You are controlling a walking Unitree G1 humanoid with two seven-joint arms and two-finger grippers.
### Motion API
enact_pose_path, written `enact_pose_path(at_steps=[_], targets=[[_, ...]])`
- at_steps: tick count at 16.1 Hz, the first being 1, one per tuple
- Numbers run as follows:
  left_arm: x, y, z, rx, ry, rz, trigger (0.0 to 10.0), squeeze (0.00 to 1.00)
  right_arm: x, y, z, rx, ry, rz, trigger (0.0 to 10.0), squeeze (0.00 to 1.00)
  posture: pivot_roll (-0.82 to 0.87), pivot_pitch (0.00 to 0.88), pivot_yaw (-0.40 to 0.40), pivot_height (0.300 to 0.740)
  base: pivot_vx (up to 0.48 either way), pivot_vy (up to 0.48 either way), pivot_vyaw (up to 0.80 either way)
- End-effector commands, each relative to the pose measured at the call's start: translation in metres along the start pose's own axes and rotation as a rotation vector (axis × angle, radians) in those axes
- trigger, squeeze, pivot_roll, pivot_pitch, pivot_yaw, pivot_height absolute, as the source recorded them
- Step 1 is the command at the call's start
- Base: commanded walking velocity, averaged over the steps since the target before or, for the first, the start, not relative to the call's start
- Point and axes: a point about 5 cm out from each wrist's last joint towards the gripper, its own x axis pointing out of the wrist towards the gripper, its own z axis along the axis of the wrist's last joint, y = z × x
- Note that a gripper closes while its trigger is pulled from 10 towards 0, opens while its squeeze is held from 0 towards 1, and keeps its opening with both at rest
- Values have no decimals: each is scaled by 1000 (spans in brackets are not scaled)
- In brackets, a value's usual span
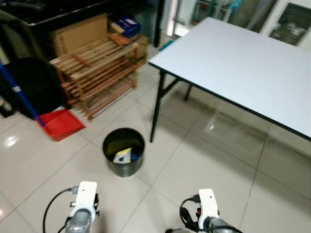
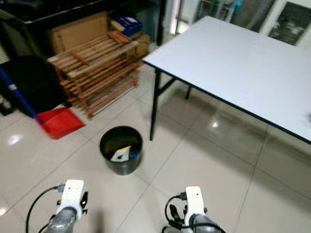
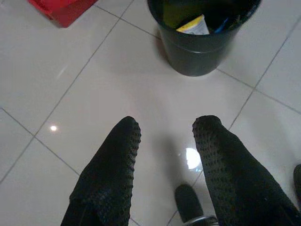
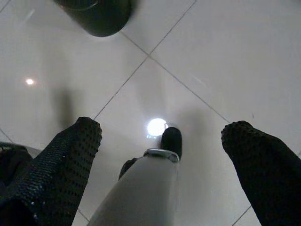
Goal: Picking trash to rubbish bin
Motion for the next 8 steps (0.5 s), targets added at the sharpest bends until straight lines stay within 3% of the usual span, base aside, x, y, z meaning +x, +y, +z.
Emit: enact_pose_path(at_steps=[1, 8], targets=[[-1, -6, -2, -8, 14, -10, 10000, 0, -3, -6, -7, 8, 23, -20, 10000, 0, -11, 90, -66, 740, 0, 0, -775], [-1, -8, -2, -10, 10, -27, 10000, 0, -3, -6, -9, 2, 32, -15, 10000, 0, -10, 70, -67, 740, 0, 0, -771]])
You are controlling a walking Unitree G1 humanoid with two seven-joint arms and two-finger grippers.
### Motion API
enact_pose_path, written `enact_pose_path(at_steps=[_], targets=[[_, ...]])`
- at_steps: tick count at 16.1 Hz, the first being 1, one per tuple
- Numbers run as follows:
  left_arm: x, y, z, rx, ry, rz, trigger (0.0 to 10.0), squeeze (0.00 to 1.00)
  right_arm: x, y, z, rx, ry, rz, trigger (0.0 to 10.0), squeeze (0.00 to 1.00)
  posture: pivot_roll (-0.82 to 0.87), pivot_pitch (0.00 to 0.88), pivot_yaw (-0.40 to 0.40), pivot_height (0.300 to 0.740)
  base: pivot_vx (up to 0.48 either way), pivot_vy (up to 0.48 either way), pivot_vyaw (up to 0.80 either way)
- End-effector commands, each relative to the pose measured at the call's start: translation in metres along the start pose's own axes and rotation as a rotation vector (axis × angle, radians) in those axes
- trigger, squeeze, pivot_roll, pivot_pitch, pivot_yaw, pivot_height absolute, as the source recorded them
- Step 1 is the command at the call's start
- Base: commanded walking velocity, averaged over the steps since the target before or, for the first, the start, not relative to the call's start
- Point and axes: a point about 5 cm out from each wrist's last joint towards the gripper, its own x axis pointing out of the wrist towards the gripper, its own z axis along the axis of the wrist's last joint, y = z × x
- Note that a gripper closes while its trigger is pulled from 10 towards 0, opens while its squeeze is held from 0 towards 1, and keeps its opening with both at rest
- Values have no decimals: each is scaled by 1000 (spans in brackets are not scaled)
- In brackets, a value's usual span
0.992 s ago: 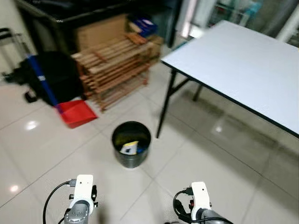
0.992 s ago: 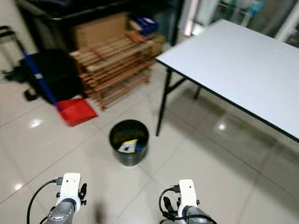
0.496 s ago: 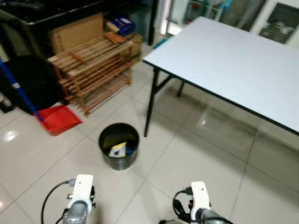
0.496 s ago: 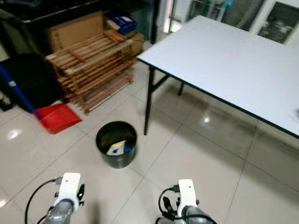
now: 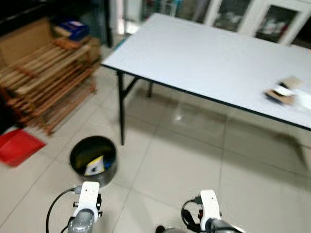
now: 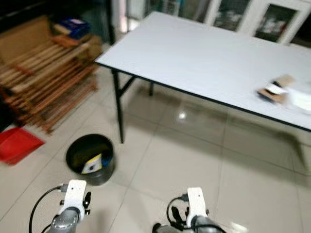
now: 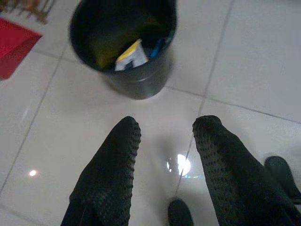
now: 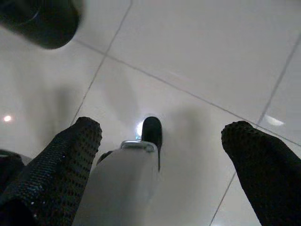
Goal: Picking trash to rubbish bin
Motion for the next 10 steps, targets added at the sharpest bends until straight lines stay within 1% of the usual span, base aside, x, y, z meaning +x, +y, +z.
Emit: enact_pose_path(at_steps=[1, 10], targets=[[-1, -2, -4, -1, 14, -13, 10000, 0, -2, -3, -6, 4, 19, -8, 10000, 0, -9, 67, -68, 740, 0, 0, -769], [-2, -3, -6, 2, 16, -27, 10000, 0, -2, -3, -7, 2, 24, -8, 10000, 0, -9, 45, -67, 740, 0, 0, -763]])
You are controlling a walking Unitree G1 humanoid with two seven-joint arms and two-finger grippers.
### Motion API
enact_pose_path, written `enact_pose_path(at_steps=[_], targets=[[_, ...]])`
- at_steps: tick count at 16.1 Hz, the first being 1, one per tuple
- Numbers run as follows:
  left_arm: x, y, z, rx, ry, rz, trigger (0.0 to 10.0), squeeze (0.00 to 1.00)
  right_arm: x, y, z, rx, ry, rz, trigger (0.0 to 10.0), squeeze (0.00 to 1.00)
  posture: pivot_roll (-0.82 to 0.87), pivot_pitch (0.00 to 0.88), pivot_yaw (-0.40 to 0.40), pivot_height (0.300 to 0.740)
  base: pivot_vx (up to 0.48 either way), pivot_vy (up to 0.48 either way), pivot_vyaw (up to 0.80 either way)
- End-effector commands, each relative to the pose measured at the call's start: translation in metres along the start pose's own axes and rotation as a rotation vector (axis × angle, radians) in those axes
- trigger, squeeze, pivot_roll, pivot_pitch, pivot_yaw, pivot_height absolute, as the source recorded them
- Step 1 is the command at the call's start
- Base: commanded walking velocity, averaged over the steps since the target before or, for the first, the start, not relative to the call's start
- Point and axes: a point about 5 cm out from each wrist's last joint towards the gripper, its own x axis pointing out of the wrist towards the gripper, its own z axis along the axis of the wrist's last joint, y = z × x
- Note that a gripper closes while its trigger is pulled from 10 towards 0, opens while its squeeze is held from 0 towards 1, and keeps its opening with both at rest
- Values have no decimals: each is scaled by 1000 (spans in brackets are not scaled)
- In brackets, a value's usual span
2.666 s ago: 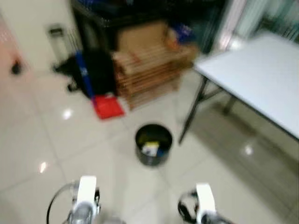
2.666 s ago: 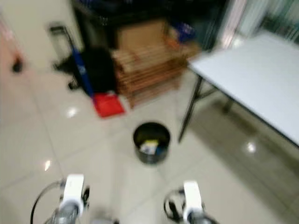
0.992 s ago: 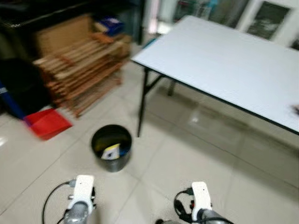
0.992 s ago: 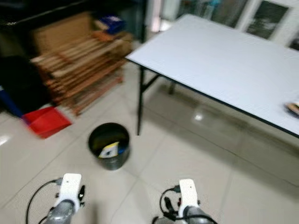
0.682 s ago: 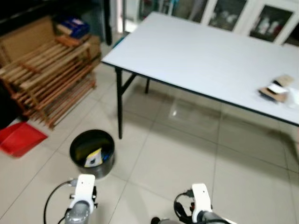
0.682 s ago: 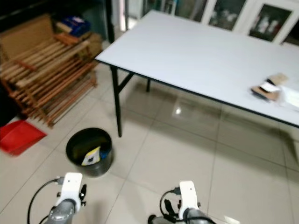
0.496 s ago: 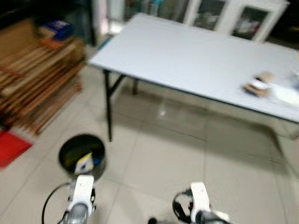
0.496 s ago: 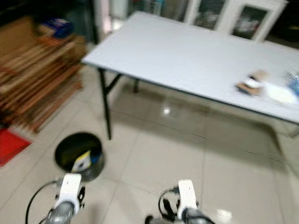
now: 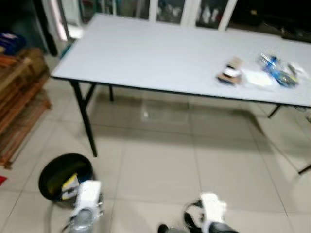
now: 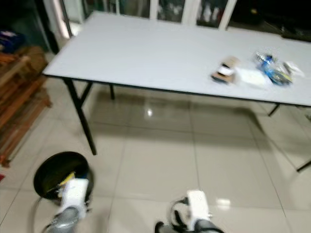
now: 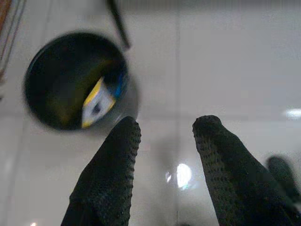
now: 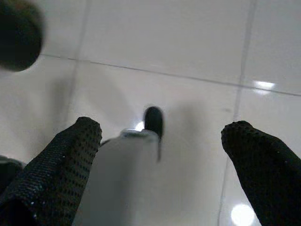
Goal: Picking trash to rubbish bin
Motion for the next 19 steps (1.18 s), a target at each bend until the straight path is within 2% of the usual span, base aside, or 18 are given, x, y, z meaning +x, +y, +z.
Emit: enact_pose_path(at_steps=[1, 8, 14, 16, 19], targets=[[-4, 6, -12, 6, 39, 4, 10000, 0, 1, 5, -1, 4, 4, 13, 10000, 0, -8, 41, -66, 740, 0, 0, -756], [-3, 6, -11, 13, 39, -7, 10000, 0, 1, 6, -1, 2, 5, 14, 10000, 0, -3, 27, -65, 740, 0, 0, -759], [-2, 8, -8, 5, 33, -1, 10000, 0, 3, 5, 13, 0, -64, 2, 10000, 0, -3, 56, -64, 740, 0, 0, 0], [-2, 8, -7, 1, 32, 1, 10000, 0, 3, 4, 14, -37, -63, -13, 10000, 0, 0, 61, -66, 740, 0, 0, 581], [-1, 9, -6, -11, 31, 10, 10000, 0, 3, 4, 14, -28, -62, -13, 10000, 0, 4, 65, -67, 740, 0, 0, 800]])
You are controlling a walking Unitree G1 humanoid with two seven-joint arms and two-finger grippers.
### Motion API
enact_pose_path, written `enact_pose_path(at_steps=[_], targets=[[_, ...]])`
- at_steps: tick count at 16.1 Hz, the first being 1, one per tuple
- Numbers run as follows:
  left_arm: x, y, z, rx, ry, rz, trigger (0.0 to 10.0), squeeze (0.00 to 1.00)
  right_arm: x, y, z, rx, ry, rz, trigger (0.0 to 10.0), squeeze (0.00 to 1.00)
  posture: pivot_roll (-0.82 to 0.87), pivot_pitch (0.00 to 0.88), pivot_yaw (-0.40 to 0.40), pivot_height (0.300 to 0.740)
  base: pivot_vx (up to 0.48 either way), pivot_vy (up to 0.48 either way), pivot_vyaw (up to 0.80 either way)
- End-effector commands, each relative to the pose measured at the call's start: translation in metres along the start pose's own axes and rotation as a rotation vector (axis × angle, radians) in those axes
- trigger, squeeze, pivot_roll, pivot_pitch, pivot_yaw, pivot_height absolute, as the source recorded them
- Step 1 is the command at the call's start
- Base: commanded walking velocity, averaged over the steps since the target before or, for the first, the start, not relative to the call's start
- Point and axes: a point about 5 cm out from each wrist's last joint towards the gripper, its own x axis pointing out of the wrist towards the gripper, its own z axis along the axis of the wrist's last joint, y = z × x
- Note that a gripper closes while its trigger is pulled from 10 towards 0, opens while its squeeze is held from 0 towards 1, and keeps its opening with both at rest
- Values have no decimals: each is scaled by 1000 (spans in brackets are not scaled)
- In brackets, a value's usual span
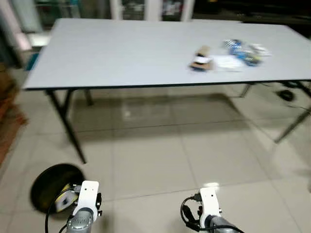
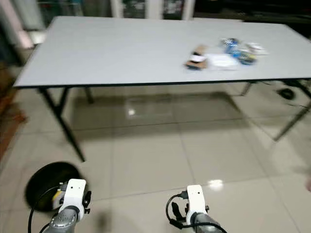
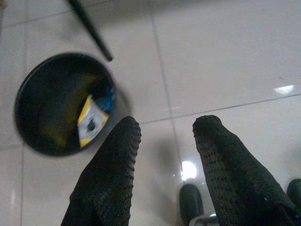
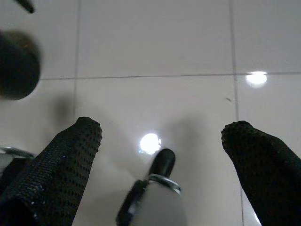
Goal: Picking trash to rubbish bin
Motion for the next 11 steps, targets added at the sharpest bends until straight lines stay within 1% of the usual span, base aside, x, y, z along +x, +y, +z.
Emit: enact_pose_path(at_steps=[1, 5, 9, 11], targets=[[0, 0, -3, -13, 16, 5, 10000, 0, -1, -3, -2, -8, 6, -11, 10000, 0, 2, 69, -65, 740, 0, 0, 800], [0, 0, -2, -16, 15, 5, 10000, 0, -1, -2, -3, -12, 15, -12, 10000, 0, 1, 78, -64, 740, 0, 0, 800], [0, 0, -1, -17, 16, 4, 10000, 0, -2, -2, -5, 14, 15, -13, 10000, 0, 0, 81, -62, 740, 0, 0, 800], [0, 0, -1, -16, 16, 3, 10000, 0, -1, -2, -5, 39, 8, -11, 10000, 0, -1, 82, -62, 740, 0, 0, 0]])
